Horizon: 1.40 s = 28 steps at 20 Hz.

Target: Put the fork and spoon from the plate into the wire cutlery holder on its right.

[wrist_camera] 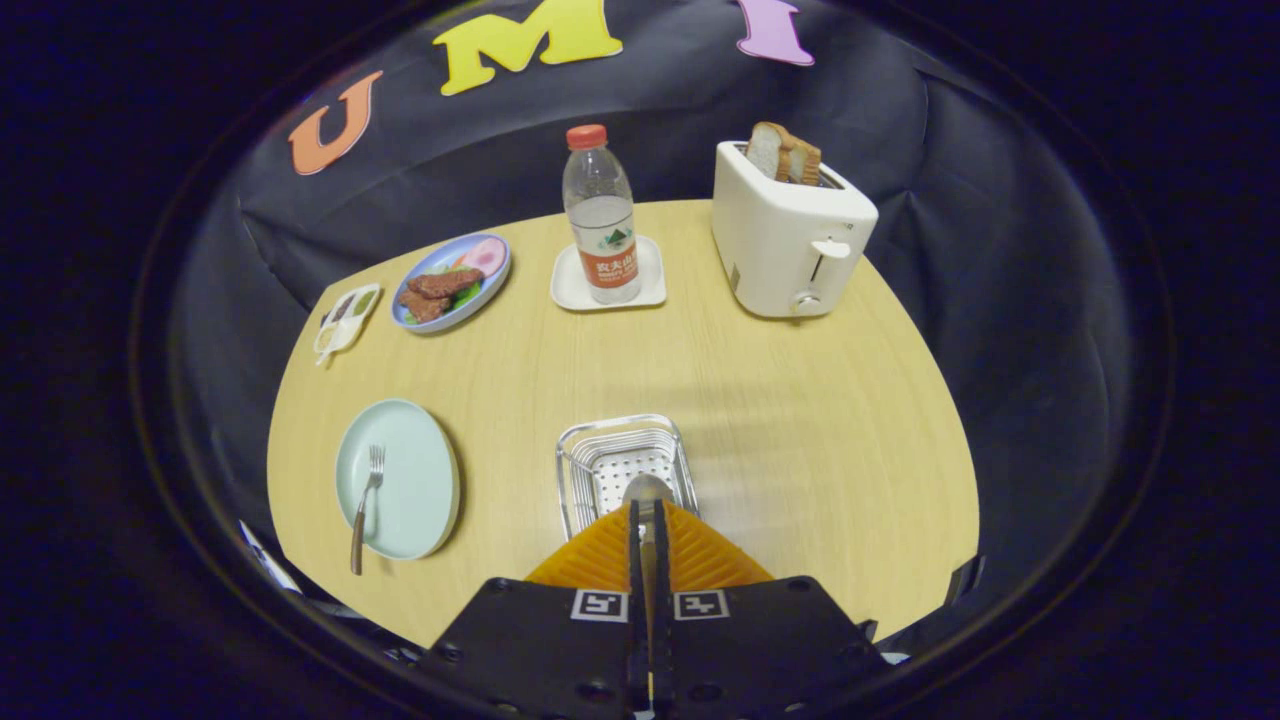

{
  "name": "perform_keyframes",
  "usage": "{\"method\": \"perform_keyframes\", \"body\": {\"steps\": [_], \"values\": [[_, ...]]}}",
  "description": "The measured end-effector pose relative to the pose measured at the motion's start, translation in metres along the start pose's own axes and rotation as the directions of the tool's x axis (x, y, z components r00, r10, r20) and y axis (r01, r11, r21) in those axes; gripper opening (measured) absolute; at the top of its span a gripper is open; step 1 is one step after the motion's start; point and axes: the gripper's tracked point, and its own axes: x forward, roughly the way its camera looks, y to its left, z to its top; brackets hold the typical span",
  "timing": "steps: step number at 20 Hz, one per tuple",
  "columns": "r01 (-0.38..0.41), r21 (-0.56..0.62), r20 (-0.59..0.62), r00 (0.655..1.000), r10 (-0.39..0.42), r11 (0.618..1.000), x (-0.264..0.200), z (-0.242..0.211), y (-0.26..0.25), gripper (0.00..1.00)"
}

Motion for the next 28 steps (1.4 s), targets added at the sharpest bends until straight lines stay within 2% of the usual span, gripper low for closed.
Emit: {"method": "perform_keyframes", "body": {"steps": [5,6,7,9,12,13,17,20,28], "values": [[-0.034,-0.008,0.07,0.997,0.034,0.999,-0.012,0.012,0.007,0.04],[-0.033,-0.018,0.086,0.996,0.035,0.999,-0.013,0.014,0.008,0.18],[-0.026,-0.026,0.102,0.994,0.029,0.999,-0.015,0.015,0.009,0.22],[-0.03,-0.027,0.147,0.989,0.034,0.999,-0.02,0.021,0.015,0.21],[-0.032,-0.04,0.178,0.983,0.039,0.999,-0.025,0.023,0.027,0.33],[-0.039,-0.048,0.185,0.982,0.047,0.998,-0.027,0.023,0.033,0.4],[-0.032,-0.103,0.218,0.975,0.054,0.994,-0.033,0.021,0.059,0.78],[-0.019,-0.133,0.231,0.972,0.049,0.991,-0.034,0.016,0.08,0.96],[-0.066,-0.182,0.16,0.983,0.095,0.981,-0.024,-0.015,0.16,0.96]]}}
